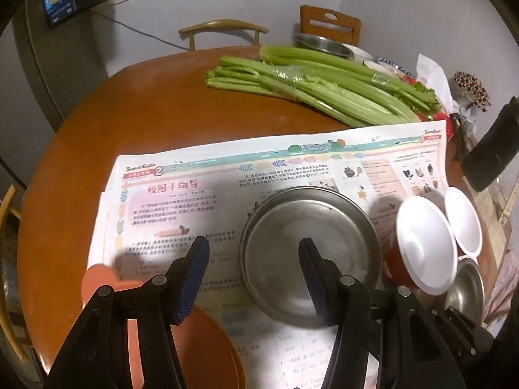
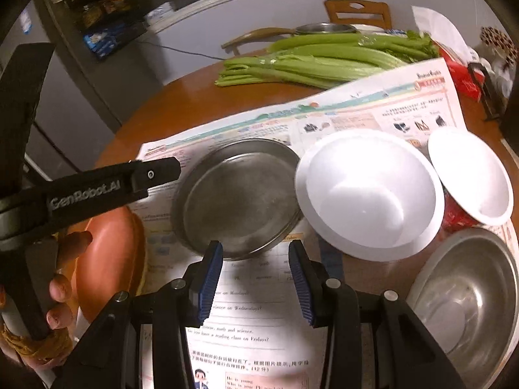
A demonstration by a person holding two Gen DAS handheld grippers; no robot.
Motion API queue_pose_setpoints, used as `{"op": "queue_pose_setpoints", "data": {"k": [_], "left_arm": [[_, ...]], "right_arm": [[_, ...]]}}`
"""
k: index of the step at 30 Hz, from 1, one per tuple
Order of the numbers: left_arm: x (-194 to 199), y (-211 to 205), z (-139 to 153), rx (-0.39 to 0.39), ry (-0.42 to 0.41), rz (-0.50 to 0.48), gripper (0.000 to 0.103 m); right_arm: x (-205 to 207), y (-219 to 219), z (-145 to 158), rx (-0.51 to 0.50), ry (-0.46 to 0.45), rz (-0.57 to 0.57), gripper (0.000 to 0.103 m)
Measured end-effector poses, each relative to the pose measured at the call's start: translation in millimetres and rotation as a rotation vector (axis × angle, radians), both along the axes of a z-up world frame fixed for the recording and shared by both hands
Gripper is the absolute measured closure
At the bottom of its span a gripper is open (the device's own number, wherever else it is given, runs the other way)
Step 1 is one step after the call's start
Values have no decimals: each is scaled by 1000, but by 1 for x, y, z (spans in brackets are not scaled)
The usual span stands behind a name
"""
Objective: Organize plates and bowls
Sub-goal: 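Move the left tool to the grey metal plate and grasp its rim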
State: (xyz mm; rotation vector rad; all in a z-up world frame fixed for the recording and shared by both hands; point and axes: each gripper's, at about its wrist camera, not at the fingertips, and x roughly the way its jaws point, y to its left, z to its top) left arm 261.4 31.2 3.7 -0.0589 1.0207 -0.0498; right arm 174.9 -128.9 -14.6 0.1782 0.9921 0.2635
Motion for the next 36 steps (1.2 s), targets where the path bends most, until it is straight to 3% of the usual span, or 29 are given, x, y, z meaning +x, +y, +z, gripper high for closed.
{"op": "queue_pose_setpoints", "data": {"k": [13, 21, 30, 36], "left_arm": [[24, -1, -35, -8, 57, -3, 44], [26, -9, -50, 9, 84, -30, 70], [13, -11, -40, 53, 39, -55, 70], [-3, -2, -24, 32, 6, -37, 70]], "right_arm": [[16, 13, -16, -50, 2, -29, 61], [23, 18, -23, -93, -16, -31, 61], [21, 23, -19, -134, -51, -12, 60], [12, 26, -5, -119, -78, 8, 59]]}}
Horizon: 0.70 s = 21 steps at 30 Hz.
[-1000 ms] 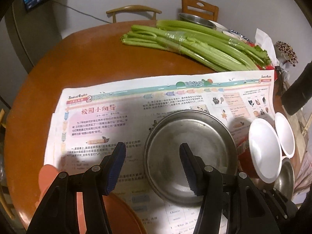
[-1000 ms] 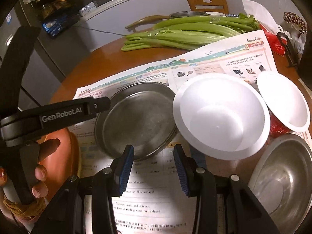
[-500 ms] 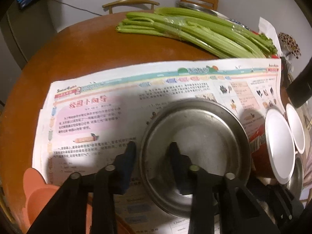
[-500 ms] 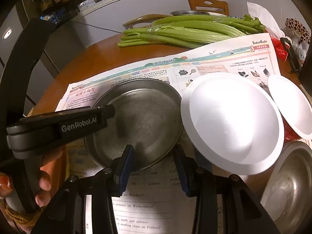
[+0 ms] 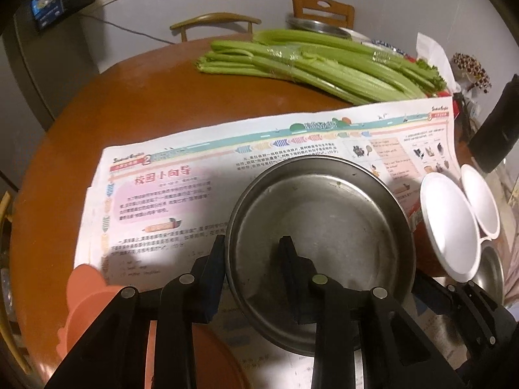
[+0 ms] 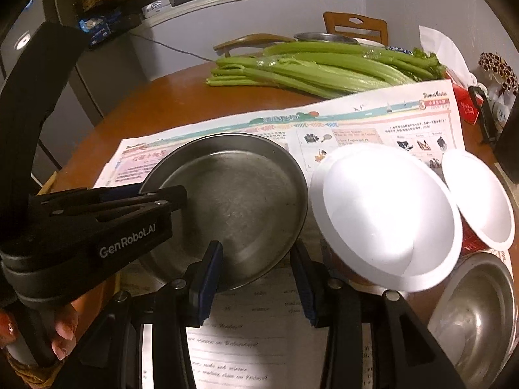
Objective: Organize plates and bowls
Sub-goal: 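Lift the grey metal plate with the left tool and carry it over the orange plate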
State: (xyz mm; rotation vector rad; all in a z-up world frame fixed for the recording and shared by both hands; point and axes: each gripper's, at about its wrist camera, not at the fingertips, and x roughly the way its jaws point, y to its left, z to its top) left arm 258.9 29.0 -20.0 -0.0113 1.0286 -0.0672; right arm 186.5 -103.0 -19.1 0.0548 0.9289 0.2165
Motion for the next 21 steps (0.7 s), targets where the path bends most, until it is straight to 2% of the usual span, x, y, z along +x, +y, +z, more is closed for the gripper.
{"op": "queue_pose_setpoints", "data": {"k": [21], "left_arm": [[-76, 47, 60, -61, -109, 74, 69]], "right_arm": [[-58, 36, 57, 13, -120, 113, 59]]}}
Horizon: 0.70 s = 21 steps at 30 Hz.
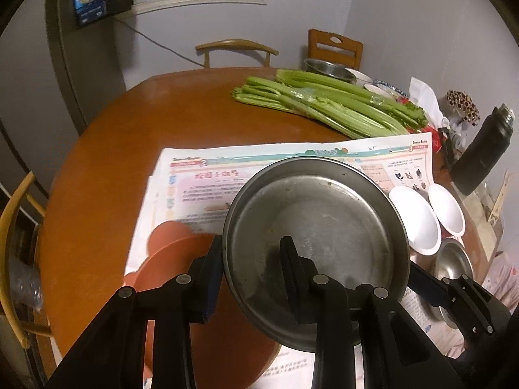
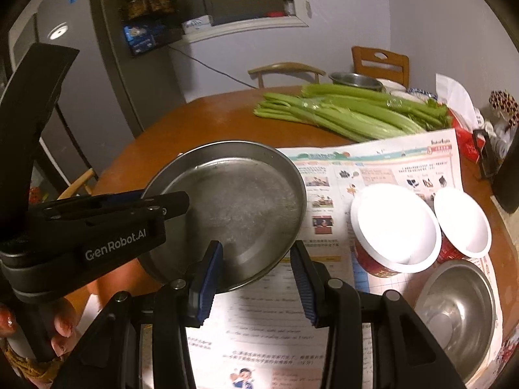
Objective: Organize plates and bowls
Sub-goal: 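Lift the grey metal plate with the left tool and carry it over the orange plate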
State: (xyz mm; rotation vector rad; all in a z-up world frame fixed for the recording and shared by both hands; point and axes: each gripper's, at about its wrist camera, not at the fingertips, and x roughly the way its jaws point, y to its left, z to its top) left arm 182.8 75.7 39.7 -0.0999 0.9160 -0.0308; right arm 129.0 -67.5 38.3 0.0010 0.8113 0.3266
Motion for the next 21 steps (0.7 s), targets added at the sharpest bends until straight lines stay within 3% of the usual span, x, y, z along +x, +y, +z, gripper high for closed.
{"op": "queue_pose_setpoints", "data": {"k": [10, 21], "left_arm": [[-34, 29, 1, -29, -12, 45, 69], [-59, 52, -23, -60, 29, 94, 69]], "right_arm": [[-23, 25, 6, -11, -8, 58, 59], [-37, 45, -9, -22, 35, 112, 59]]}}
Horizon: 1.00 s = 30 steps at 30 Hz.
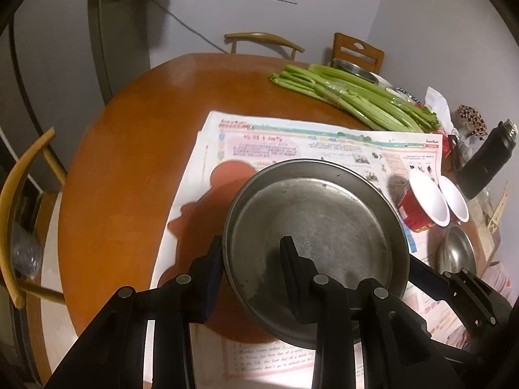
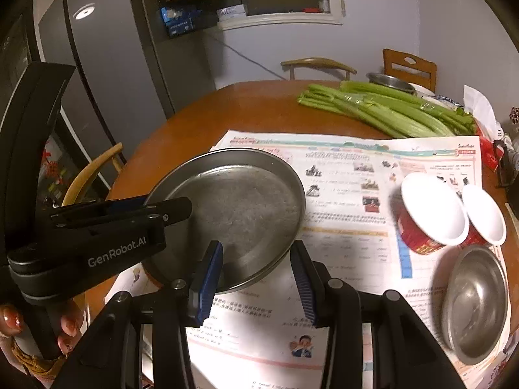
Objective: Organize plates and bowls
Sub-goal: 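Lift the grey metal plate with the left tool and carry it over the orange plate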
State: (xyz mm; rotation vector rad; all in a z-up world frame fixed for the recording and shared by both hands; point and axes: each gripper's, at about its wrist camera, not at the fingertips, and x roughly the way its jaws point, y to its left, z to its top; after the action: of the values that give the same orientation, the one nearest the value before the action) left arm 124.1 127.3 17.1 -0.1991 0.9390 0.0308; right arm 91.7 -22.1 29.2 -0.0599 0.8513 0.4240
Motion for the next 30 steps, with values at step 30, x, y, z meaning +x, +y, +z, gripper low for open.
{"op": "queue_pose_setpoints", "data": {"k": [30], "left_arm": [[-2, 12, -30, 32, 42, 84, 67]], "right_arm": [[11, 21, -26, -24, 59, 65, 59]]}}
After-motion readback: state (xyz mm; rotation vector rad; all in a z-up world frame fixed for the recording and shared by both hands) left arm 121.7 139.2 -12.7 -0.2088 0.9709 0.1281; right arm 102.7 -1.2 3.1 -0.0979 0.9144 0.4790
